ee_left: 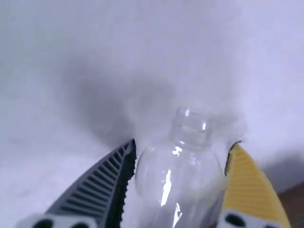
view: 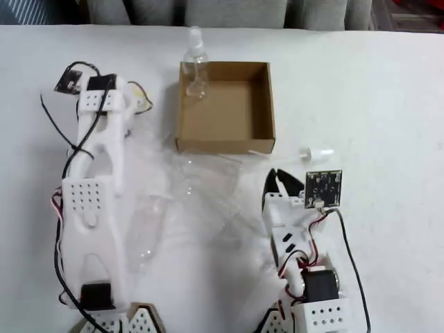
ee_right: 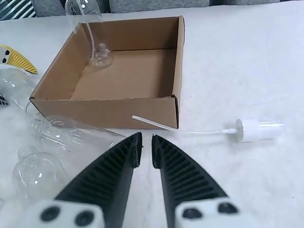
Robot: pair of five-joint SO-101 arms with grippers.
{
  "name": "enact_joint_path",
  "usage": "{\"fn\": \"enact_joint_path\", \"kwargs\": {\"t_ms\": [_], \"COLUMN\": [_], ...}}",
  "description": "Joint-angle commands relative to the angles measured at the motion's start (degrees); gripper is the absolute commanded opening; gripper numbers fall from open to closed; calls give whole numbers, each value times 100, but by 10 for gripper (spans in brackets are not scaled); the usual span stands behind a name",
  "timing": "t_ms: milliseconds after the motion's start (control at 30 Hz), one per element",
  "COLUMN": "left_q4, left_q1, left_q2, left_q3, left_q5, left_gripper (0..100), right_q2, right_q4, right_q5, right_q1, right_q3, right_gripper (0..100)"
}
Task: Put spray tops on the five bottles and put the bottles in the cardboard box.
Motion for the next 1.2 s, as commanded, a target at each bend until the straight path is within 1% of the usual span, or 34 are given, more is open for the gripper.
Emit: {"fn": "enact_joint_path", "kwargs": {"t_ms": [0,67,100,167,200,267,300,367,433,567,600,633,700,767,800,833,1000,1167], "left_q4": [589,800,888,1143,1292,1618,1811,2224,2277,2286,2295,2295,2295,2286,2277,2277,2215,1741], "left_q1": [-40,-40,-40,-31,-22,-22,-22,-22,-22,-40,-48,-48,-31,-13,-13,-13,-31,-57], "left_q2": [207,321,365,462,497,505,479,453,409,207,119,-4,-409,-927,-1226,-1508,-2668,-3547], "left_q3": [-844,-1108,-1204,-1389,-1477,-1662,-1776,-2127,-2330,-2321,-2277,-2136,-1662,-976,-615,-264,1240,2646], "left_q5": [-211,-519,-651,-826,-923,-1301,-1591,-2259,-2725,-2813,-2875,-3086,-3815,-4519,-4738,-4844,-4888,-4914], "left_gripper": [186,47,3,67,68,28,15,26,21,21,21,21,21,20,20,20,20,20], "right_q2": [-13,-13,-22,-22,-22,-22,-22,-40,-57,-57,-57,-57,-57,-57,-57,-57,-22,4], "right_q4": [31,31,31,31,31,31,22,13,31,31,4,-4,-13,-13,-13,-13,22,66], "right_q5": [70,70,70,70,70,70,70,70,88,651,668,668,712,712,703,686,668,668], "right_q1": [-66,-66,-66,-57,-57,-57,-48,-22,-13,163,251,347,497,673,778,875,1437,1771], "right_q3": [53,53,53,53,53,53,53,53,53,53,53,53,26,-79,-97,-114,-273,-369], "right_gripper": [17,17,17,17,17,17,17,17,17,18,18,18,18,17,17,17,16,15]}}
